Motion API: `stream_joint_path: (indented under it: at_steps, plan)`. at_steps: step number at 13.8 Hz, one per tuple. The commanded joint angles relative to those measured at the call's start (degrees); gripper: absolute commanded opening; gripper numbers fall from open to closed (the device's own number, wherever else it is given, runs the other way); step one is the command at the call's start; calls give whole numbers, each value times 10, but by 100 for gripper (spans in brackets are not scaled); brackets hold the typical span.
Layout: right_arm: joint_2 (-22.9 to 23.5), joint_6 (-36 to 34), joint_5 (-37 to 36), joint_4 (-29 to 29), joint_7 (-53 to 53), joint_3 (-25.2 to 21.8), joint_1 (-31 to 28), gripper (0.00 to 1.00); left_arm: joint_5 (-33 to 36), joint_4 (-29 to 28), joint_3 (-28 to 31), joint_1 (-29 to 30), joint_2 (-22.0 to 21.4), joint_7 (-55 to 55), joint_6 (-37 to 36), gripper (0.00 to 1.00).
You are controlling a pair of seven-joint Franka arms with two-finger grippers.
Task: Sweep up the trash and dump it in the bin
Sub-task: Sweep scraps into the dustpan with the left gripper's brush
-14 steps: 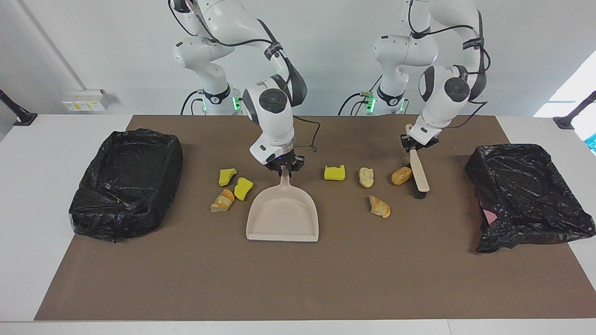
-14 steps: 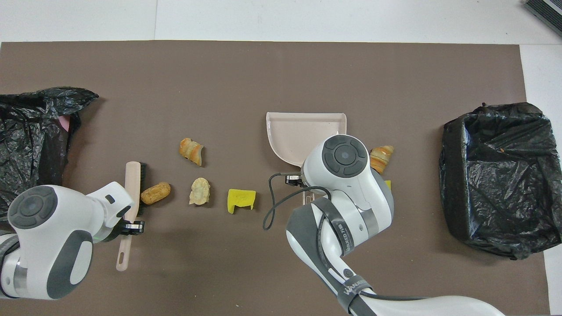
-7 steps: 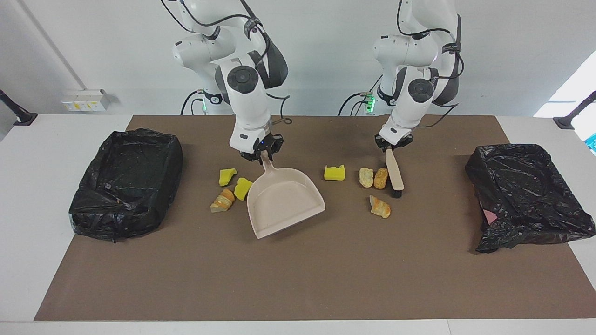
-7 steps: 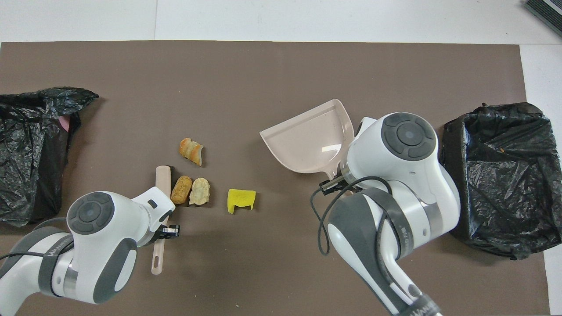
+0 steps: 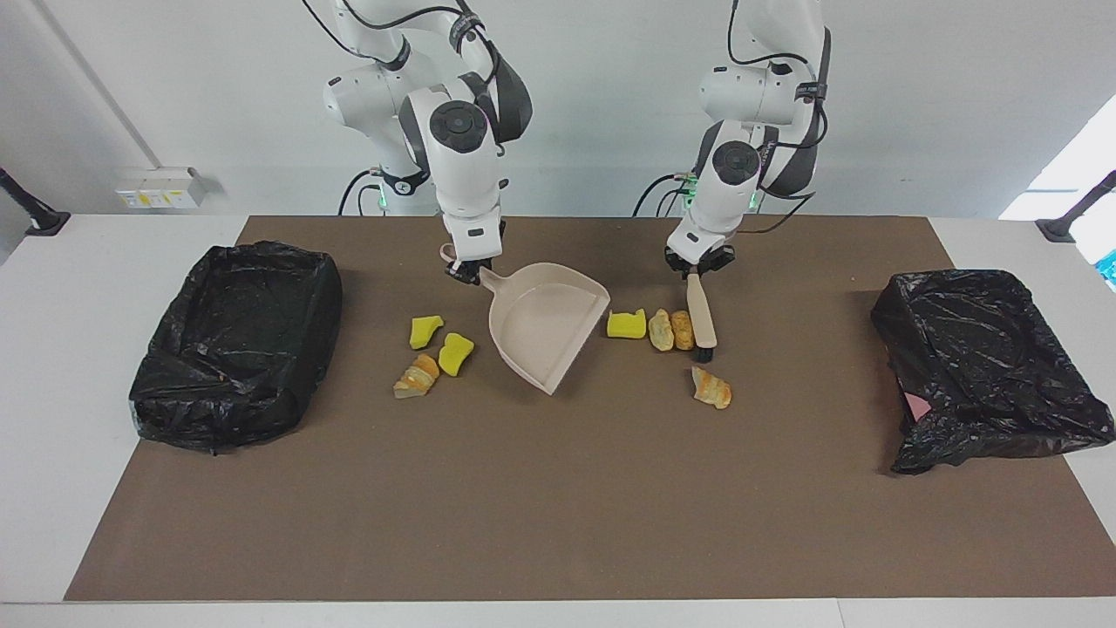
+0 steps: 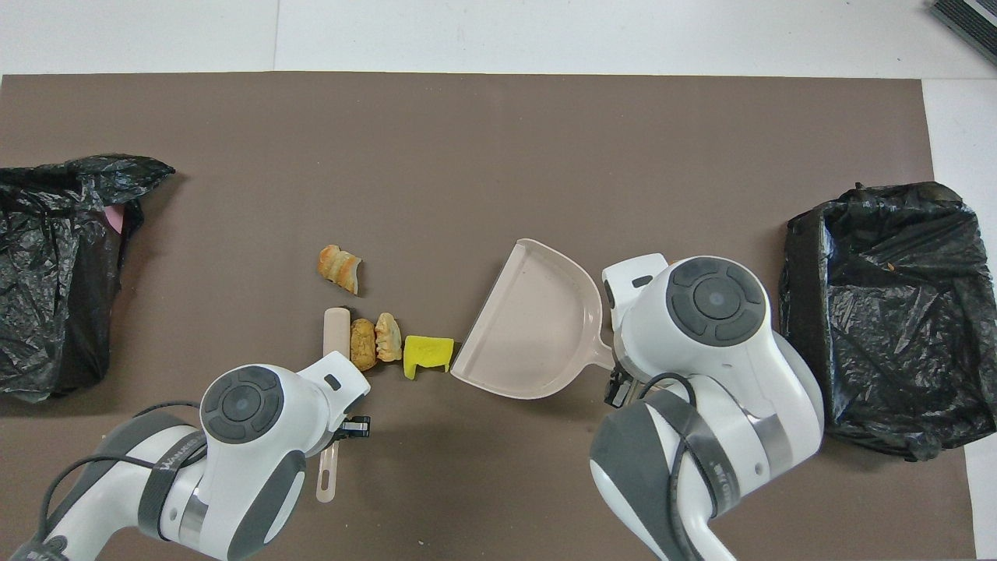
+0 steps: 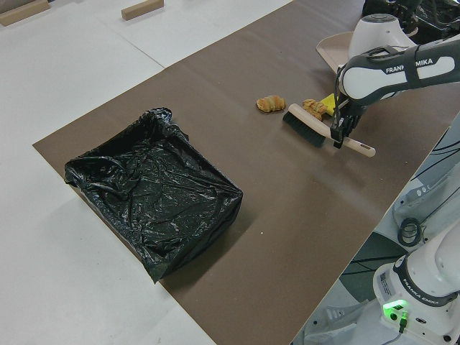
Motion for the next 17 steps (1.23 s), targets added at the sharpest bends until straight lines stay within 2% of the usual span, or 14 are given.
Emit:
stream_joint_path:
  at_steps: [1,4,6,10,13,17]
  plan:
    - [-6,41,-41,-36,-56,4,12,0,-13,0,-2,-21,5,7,6,0]
    - [6,66,-57,-50,-74,4,28,0,-25,-1,-3,-33,17,7,27,0]
    - [19,98,-58,-58,-58,4,40,0,-28,0,-6,-33,25,7,35,0]
    - [39,113,-81,-58,-28,4,55,0,-46,24,-33,-34,39,14,35,0]
    - [39,113,-81,-58,-21,4,55,0,-96,41,-57,-35,44,65,36,0]
    - [39,112,-81,-58,-14,4,60,0,-161,88,-117,-35,67,61,51,0]
